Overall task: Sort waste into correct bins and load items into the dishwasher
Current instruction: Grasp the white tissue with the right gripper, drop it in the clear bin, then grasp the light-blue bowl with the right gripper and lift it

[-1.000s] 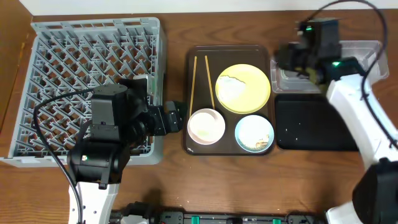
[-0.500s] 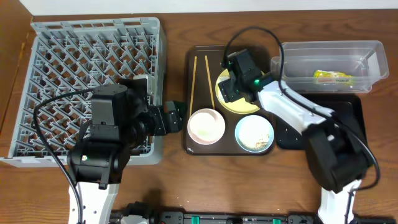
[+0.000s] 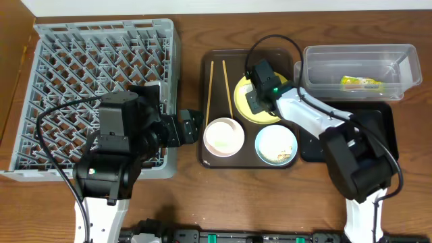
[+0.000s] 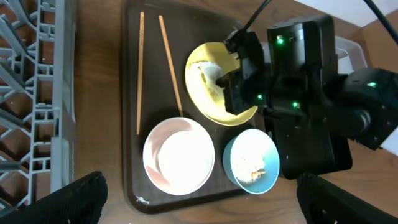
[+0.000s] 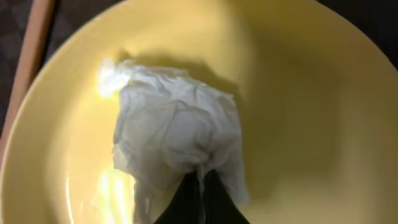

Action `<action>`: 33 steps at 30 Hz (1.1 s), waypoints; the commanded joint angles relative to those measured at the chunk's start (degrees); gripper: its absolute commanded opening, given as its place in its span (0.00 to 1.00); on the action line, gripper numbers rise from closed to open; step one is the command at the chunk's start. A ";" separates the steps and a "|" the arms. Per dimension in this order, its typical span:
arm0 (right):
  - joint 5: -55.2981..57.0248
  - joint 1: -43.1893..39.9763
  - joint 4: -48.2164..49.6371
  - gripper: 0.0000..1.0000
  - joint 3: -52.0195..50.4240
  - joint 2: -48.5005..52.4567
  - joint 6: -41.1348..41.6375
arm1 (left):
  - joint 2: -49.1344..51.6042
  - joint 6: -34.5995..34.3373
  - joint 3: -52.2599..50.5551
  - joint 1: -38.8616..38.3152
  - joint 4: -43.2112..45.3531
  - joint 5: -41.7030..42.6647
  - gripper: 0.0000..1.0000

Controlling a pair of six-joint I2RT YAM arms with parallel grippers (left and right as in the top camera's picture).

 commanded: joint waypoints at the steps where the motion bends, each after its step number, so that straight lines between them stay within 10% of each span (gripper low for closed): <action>1: -0.90 -3.32 -2.01 0.01 0.37 -7.82 8.46 | -0.04 -0.33 0.98 0.02 -0.02 0.33 0.98; 15: -1.01 -22.36 -8.26 0.01 0.26 -17.20 29.99 | -0.04 -0.33 0.98 0.02 -0.02 0.33 0.98; 16: -3.21 -23.58 -5.44 0.36 0.28 -14.73 21.99 | -0.04 -0.33 0.98 0.02 -0.02 0.33 0.98; 18: -8.17 -23.76 -6.95 0.53 0.33 -15.17 15.39 | -0.04 -0.33 0.98 0.02 -0.02 0.33 0.98; 26: -27.91 -19.52 -15.82 0.49 0.33 -26.34 8.37 | -0.04 -0.33 0.98 0.02 -0.02 0.33 0.98; 33: -21.94 -6.16 -34.82 0.49 -0.15 -29.20 8.37 | -0.04 -0.33 0.98 0.02 -0.02 0.33 0.98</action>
